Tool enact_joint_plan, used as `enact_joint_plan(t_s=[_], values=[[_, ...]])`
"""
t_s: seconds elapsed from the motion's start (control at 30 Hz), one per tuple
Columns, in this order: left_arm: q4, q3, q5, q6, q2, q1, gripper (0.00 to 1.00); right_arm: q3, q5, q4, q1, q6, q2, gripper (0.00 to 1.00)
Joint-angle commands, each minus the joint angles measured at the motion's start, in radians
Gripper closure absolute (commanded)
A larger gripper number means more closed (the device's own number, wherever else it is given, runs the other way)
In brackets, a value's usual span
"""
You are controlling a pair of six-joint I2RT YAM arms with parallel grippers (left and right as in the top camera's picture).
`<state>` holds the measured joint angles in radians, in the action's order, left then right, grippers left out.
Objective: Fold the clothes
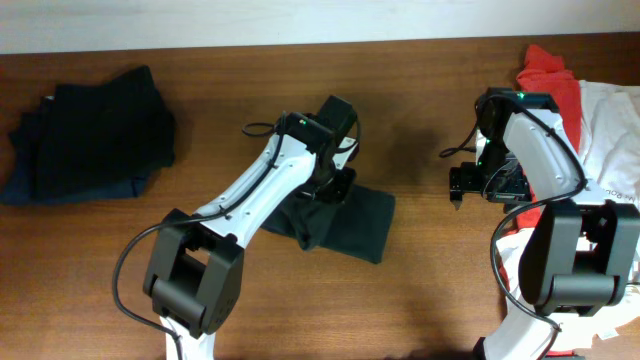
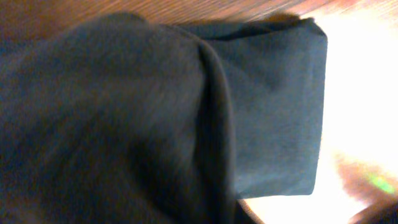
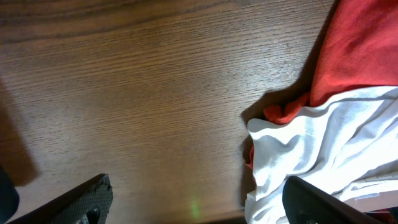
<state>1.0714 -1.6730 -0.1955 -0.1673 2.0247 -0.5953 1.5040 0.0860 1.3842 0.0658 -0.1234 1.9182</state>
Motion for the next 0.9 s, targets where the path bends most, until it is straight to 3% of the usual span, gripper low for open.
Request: enact_joint_plan(t_s=[0.0, 0.13, 0.23, 0.3, 0.4, 0.47, 0.57, 0.67, 0.77, 0.87], values=[[-0.031, -0.014, -0.188, -0.005, 0.014, -0.018, 0.58, -0.002, 0.0, 0.003, 0.0, 0.003, 0.003, 0.1], [-0.166, -0.015, -0.778, 0.069, 0.013, -0.024, 0.53, -0.002, -0.003, -0.001, 0.0, 0.003, 0.003, 0.07], [-0.171, -0.015, -0.883, 0.091, 0.013, 0.013, 0.53, -0.002, -0.003, 0.0, 0.0, 0.004, 0.003, 0.06], [-0.158, -0.015, -0.881, 0.136, -0.001, 0.089, 0.53, -0.002, -0.03, 0.0, 0.0, 0.019, 0.003, 0.06], [-0.156, -0.015, -0.817, 0.146, -0.038, 0.22, 0.53, -0.002, -0.249, 0.0, -0.001, 0.144, 0.003, 0.05], [-0.128, -0.015, -0.677, 0.146, -0.06, 0.346, 0.53, -0.002, -0.568, 0.015, -0.021, 0.295, 0.003, 0.05], [-0.046, -0.014, -0.483, 0.145, -0.061, 0.445, 0.53, -0.002, -0.756, 0.022, -0.075, 0.378, 0.003, 0.06], [0.074, -0.014, -0.269, 0.145, -0.061, 0.541, 0.5, -0.002, -0.786, 0.009, -0.2, 0.369, 0.003, 0.06], [0.098, -0.014, -0.203, 0.145, -0.061, 0.592, 0.42, -0.002, -0.783, -0.065, -0.301, 0.268, 0.003, 0.06], [0.1, -0.014, -0.203, 0.145, -0.061, 0.642, 0.41, -0.002, -0.756, -0.186, -0.4, 0.079, 0.003, 0.06]])
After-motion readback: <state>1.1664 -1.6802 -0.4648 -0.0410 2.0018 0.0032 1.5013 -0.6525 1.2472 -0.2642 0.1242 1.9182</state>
